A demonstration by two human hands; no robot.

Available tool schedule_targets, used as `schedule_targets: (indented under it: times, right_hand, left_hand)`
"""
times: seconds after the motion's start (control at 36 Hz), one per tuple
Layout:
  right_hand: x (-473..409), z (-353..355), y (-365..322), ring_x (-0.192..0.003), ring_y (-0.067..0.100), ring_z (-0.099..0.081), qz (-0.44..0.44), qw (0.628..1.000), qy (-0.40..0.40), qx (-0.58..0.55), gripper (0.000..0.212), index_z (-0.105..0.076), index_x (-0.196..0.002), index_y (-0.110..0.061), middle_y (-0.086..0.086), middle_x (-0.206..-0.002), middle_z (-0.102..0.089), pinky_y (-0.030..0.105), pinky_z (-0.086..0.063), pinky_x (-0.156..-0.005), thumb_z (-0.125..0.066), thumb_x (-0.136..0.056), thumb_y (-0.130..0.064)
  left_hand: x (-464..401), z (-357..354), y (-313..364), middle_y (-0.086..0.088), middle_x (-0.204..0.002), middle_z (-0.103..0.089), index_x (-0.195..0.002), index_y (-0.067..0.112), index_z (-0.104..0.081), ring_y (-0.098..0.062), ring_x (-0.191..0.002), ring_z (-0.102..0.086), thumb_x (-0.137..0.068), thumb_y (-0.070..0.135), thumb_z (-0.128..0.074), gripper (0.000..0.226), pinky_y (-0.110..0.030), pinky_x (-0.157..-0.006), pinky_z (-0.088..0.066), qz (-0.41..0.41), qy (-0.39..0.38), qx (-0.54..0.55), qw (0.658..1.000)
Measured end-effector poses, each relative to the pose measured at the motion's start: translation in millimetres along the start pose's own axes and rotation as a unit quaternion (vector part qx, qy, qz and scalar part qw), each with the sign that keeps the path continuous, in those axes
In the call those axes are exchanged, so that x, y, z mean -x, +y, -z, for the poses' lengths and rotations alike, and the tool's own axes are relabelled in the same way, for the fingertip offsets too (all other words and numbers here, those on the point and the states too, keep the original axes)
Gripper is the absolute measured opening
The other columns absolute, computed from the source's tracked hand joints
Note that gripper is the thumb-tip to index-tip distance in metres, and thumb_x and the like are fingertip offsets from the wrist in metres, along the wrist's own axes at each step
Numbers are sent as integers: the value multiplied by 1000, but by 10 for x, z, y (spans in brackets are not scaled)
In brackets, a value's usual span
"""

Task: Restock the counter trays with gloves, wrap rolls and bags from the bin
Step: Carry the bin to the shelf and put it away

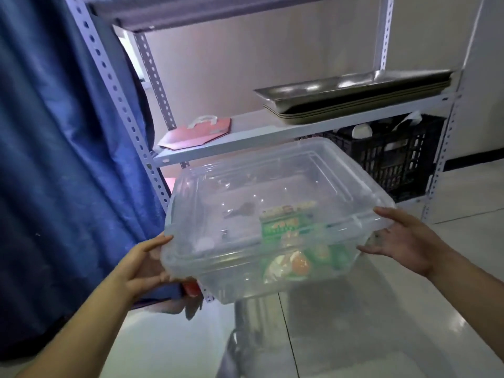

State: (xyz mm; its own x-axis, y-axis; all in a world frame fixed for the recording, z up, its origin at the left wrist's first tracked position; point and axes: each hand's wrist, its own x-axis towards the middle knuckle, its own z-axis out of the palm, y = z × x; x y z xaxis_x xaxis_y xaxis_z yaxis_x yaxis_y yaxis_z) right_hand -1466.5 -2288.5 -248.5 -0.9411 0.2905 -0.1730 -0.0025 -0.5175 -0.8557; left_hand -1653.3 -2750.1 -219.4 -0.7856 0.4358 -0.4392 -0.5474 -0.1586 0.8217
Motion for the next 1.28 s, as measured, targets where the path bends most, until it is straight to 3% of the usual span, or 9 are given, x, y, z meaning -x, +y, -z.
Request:
schedule_targets:
  times: [0.14,0.31,0.42,0.56,0.69,0.86,0.94,1.14,1.28]
  right_hand:
    - [-389,-239,42,-81,15,-57,5,999,49,-10,67,-46,-139,-28,-7,-79,-66,72,-32,-102,-70,-76,-26]
    - [-623,-263,471,-81,4,-61,98,994,29,-22,55,-53,-136,-30,-14,-90,-67,54,-40,-105,-67,-84,-17]
    - [-749,-291,595,-114,12,-61,160,985,54,29,53,-56,-133,-28,-7,-126,-65,35,-44,-97,-61,-88,0]
    - [-985,-515,593,-78,15,-59,151,949,271,59,34,-66,-111,-28,-2,-96,-66,41,-54,-86,-70,-84,-9]
    - [-1391,-845,209,-77,22,-63,136,942,305,-7,23,-62,-77,-16,13,-88,-64,43,-60,-80,-59,-78,7]
    - [-1709,-1087,-3,-86,22,-57,134,965,223,35,44,-60,-126,-10,13,-110,-60,33,-49,-68,-52,-87,7]
    - [-1769,-1249,81,-102,20,-50,107,978,152,94,62,-46,-142,-24,-1,-131,-48,43,-44,-85,-46,-87,6]
    - [-1906,-1483,202,-90,22,-49,86,988,84,97,59,-33,-135,-33,-10,-105,-43,48,-39,-82,-54,-84,-15]
    - [-2036,-1445,264,-137,34,-32,59,987,110,98,76,-18,-149,-40,-1,-155,-26,63,-30,-102,-57,-85,-56]
  left_hand:
    - [-397,-156,-33,-14,-130,-65,-137,19,-55,-42,-115,-62,-81,16,-66,57,-69,-85,-50,-58,24,28,998]
    - [-817,-321,-190,-10,-139,-56,-138,17,-51,-31,-128,-52,-88,-2,-61,54,-53,-103,-47,-186,69,98,975]
    - [-931,-268,-255,-3,-133,-62,-135,20,-51,-24,-124,-57,-84,-9,-62,60,-46,-110,-40,-248,81,15,965]
    - [-1012,-190,-243,11,-115,-72,-128,31,-54,-17,-113,-65,-85,8,-73,52,-50,-99,-48,-284,128,-100,945]
    - [-1219,-372,110,8,-102,-73,-114,31,-56,-15,-102,-68,-83,8,-75,43,-39,-86,-55,-315,183,-34,931]
    - [-1481,-701,390,-3,-136,-55,-137,23,-39,-22,-115,-56,-86,19,-75,63,-44,-99,-49,-331,226,-64,914]
    - [-1577,-826,470,-8,-141,-51,-128,25,-37,-26,-121,-53,-86,18,-75,57,-49,-106,-45,-321,220,-68,919]
    - [-1689,-880,463,-8,-139,-47,-138,16,-42,-25,-113,-50,-90,29,-69,56,-41,-89,-52,-279,218,-76,932]
    - [-1699,-874,365,-5,-141,-42,-139,21,-38,-24,-117,-45,-92,36,-66,57,-52,-98,-50,-268,188,-73,942]
